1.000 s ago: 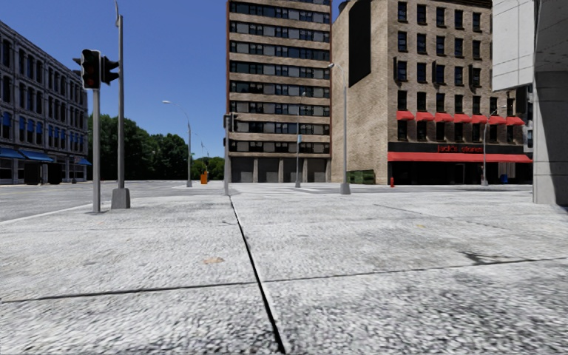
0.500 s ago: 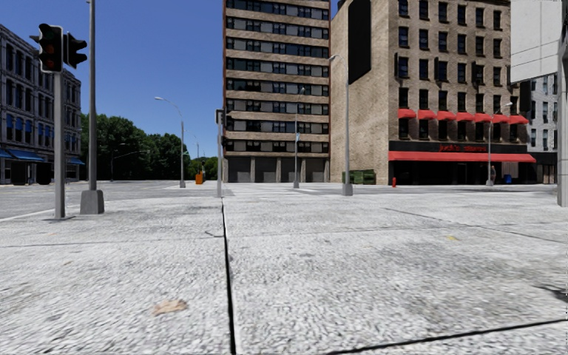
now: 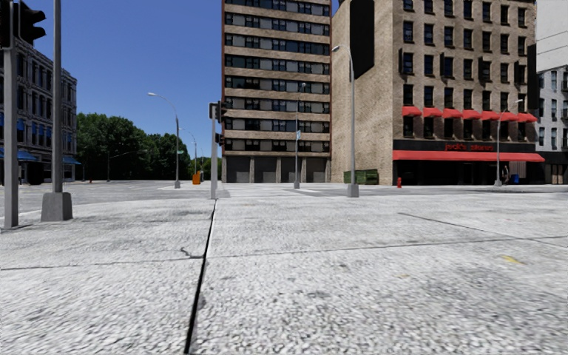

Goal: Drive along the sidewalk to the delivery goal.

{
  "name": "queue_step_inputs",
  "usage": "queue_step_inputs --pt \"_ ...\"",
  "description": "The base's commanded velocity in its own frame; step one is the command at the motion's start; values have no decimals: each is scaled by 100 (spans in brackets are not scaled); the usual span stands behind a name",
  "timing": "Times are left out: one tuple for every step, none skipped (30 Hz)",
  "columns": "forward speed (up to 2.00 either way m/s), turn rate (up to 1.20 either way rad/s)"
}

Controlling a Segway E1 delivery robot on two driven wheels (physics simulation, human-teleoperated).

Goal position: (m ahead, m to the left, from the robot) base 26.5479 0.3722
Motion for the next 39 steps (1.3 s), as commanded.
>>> queue_step_inputs --pt "194 0" --pt "194 0" --pt "194 0" --pt "194 0" --pt "194 0" --pt "194 0" --pt "194 0" --pt "194 0" --pt "194 0" --pt "194 0" --pt "194 0" --pt "194 0" --pt "194 0" --pt "194 0" --pt "194 0" --pt "194 0" --pt "194 0" --pt "194 0" --pt "194 0" --pt "194 0" --pt "194 0" --pt "194 0" --pt "194 0" --pt "194 0" --pt "194 1" --pt "194 1" --pt "194 8" --pt "194 14" --pt "194 25" --pt "194 25" --pt "194 29" --pt "194 32" --pt "194 35" --pt "194 37" --pt "194 37" --pt "194 37" --pt "194 37" --pt "194 37" --pt "194 38"
